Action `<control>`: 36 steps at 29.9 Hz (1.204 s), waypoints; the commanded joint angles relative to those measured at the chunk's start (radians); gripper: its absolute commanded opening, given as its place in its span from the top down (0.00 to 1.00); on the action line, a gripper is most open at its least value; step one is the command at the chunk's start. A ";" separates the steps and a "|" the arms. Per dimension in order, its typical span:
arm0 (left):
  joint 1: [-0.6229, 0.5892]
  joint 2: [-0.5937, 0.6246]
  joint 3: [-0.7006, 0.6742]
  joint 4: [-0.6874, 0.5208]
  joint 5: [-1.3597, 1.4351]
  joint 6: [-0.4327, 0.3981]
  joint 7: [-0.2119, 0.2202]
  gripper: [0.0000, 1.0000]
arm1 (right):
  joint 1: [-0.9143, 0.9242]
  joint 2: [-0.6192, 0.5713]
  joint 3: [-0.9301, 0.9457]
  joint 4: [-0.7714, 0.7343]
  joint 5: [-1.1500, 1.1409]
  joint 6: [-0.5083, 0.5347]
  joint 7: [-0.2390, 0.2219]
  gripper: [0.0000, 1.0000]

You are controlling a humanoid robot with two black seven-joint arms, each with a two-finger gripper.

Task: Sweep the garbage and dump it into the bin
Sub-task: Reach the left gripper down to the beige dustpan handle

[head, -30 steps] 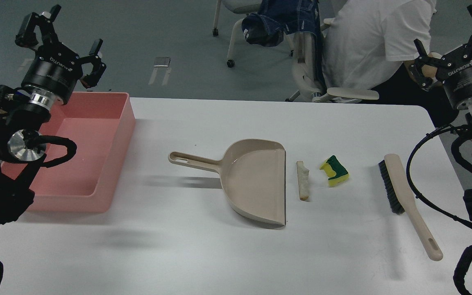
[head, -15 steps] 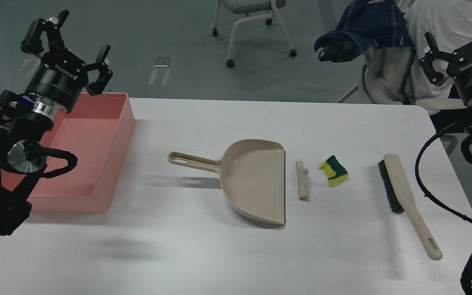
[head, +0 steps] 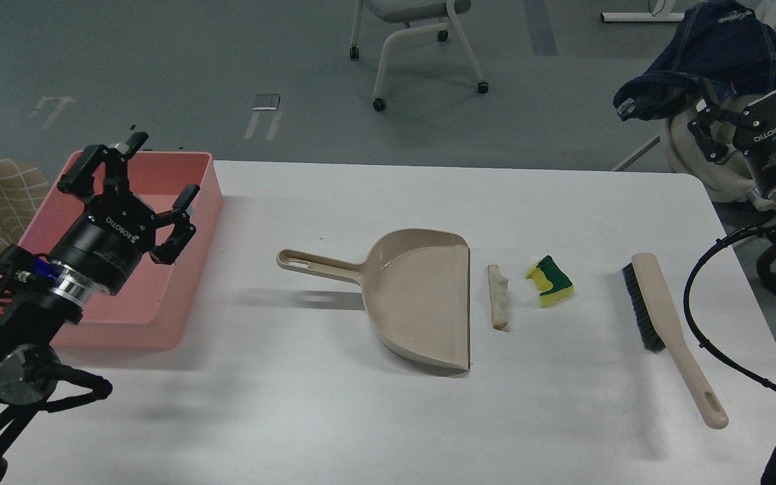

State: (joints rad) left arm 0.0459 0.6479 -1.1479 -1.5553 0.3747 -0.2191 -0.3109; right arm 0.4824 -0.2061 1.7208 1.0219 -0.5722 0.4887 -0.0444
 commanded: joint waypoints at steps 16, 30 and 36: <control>0.086 -0.103 0.194 -0.077 0.354 0.176 0.012 0.08 | -0.027 -0.007 0.010 0.017 0.000 0.000 0.000 0.00; -0.093 -0.183 0.347 0.136 0.452 0.228 0.024 0.08 | -0.056 -0.026 0.046 0.034 0.000 0.000 0.000 0.00; -0.190 -0.249 0.361 0.265 0.451 0.218 0.015 0.08 | -0.064 -0.026 0.051 0.040 0.000 0.000 0.000 0.00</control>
State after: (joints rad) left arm -0.1065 0.4320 -0.7912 -1.3410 0.8269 0.0053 -0.2898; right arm 0.4211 -0.2317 1.7706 1.0563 -0.5722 0.4887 -0.0444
